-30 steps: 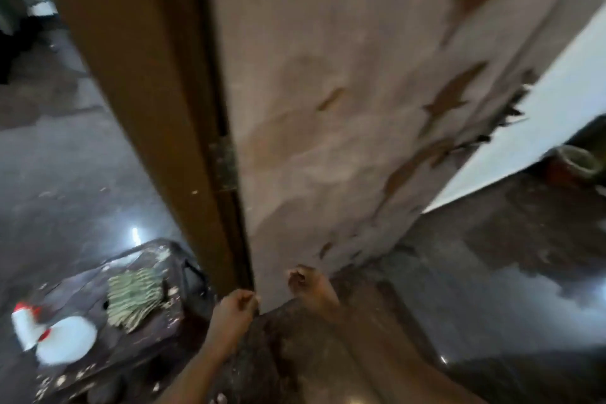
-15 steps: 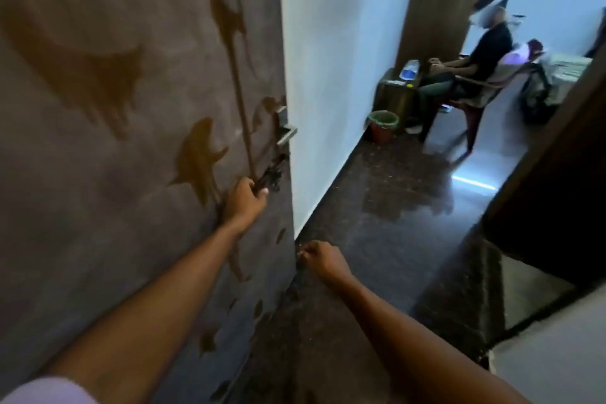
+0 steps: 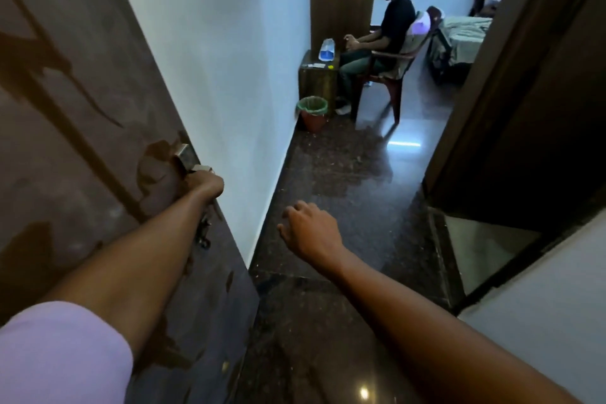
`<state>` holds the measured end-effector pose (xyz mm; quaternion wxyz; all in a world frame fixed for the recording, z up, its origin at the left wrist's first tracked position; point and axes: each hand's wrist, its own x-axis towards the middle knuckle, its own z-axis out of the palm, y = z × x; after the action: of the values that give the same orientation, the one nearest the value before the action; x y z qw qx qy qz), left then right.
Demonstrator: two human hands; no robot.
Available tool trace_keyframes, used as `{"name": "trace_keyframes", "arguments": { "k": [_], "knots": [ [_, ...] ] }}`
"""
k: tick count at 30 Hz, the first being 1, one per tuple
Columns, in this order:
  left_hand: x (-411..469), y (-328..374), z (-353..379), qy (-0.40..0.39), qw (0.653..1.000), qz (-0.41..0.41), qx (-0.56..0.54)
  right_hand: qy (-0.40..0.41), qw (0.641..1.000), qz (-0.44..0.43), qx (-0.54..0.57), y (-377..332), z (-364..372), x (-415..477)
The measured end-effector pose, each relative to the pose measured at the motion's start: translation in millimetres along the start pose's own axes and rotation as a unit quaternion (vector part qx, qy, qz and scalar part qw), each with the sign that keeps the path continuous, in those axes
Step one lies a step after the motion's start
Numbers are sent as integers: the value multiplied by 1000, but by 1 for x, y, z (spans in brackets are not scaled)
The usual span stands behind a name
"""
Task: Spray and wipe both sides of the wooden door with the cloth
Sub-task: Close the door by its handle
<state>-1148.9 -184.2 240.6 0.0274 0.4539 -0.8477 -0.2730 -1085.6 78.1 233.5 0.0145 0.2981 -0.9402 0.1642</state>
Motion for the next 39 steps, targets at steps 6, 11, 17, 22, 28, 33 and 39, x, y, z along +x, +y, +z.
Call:
{"name": "trace_keyframes", "arguments": {
  "k": [6,11,17,22,28,33,39],
  "knots": [
    [5,2,10,-33,999,27,-19,-19,999,22,-34,45,3,-22],
    [-14,7,16,-14,998,65,-13,113,988,48,-93,88,-5,-58],
    [-130,37,62,25,994,100,27,153,978,102,-99,109,-9,-113],
    [-248,44,89,4,972,215,89,139,975,153,-80,108,-20,-191],
    [-369,35,112,-12,944,315,93,150,963,213,-63,102,-35,-299],
    [-452,19,123,-35,922,376,86,155,949,269,-57,92,-40,-385],
    [-532,-10,138,-83,925,372,8,162,927,333,-65,70,-33,-460]
  ]
}}
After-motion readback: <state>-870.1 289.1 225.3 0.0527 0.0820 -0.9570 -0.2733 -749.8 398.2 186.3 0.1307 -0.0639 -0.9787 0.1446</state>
